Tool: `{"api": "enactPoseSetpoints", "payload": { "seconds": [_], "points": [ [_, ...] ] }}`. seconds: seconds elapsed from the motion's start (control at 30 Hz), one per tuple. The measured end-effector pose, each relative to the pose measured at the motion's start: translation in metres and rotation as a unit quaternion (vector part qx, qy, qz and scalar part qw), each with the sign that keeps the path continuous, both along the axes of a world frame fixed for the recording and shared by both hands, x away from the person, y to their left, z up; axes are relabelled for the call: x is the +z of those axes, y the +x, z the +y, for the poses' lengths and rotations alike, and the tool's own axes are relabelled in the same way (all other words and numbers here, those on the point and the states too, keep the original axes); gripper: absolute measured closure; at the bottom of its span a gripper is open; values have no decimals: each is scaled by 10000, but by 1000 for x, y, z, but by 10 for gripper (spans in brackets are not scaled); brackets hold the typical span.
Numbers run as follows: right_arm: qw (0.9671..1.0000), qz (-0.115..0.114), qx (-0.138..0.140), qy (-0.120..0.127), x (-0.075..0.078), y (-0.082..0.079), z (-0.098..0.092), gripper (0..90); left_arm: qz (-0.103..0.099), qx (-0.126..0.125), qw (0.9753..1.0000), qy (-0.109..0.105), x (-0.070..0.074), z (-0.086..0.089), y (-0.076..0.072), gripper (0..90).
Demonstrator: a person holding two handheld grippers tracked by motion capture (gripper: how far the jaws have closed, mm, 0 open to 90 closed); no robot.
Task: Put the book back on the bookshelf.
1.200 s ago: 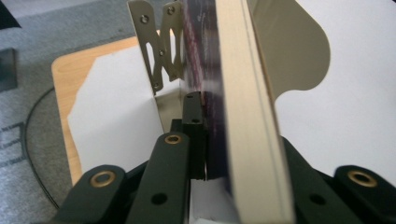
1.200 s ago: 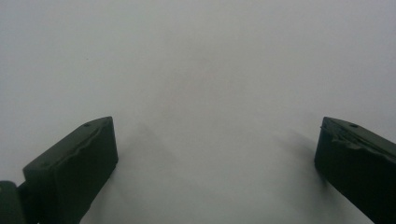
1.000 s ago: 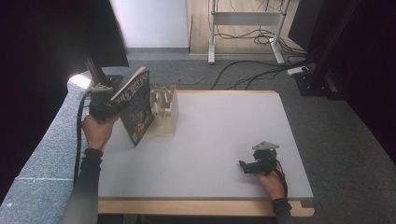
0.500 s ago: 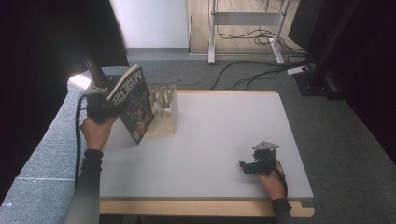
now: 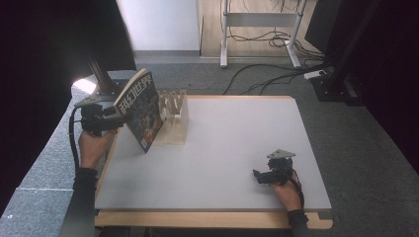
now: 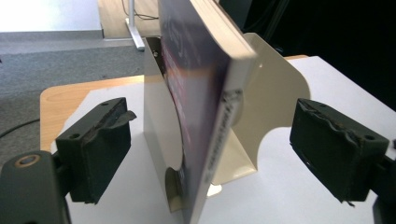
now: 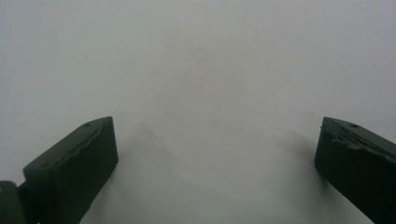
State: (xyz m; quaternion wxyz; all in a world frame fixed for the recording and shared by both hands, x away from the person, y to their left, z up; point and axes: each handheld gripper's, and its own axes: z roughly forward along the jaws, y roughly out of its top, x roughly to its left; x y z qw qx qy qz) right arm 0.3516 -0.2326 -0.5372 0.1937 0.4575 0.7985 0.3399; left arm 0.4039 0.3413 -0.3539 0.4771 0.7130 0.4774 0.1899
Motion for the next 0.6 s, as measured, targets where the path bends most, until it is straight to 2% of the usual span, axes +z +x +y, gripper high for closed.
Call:
{"api": "enactPoseSetpoints", "payload": {
  "seconds": [0.17,0.27,0.4,0.6],
  "points": [
    [10000,-3,9,-5,0,0,0,0,-2,-76,9999,96,0,2,-11,109],
    [10000,-4,10,-5,0,0,0,0,-49,-121,9996,232,1,0,-17,79],
    [10000,-6,11,-5,0,0,0,0,-80,-160,9984,532,1,-6,-26,27],
    [10000,-8,13,-7,0,0,0,0,-139,-352,9968,704,0,-20,-41,0]
  ]
}}
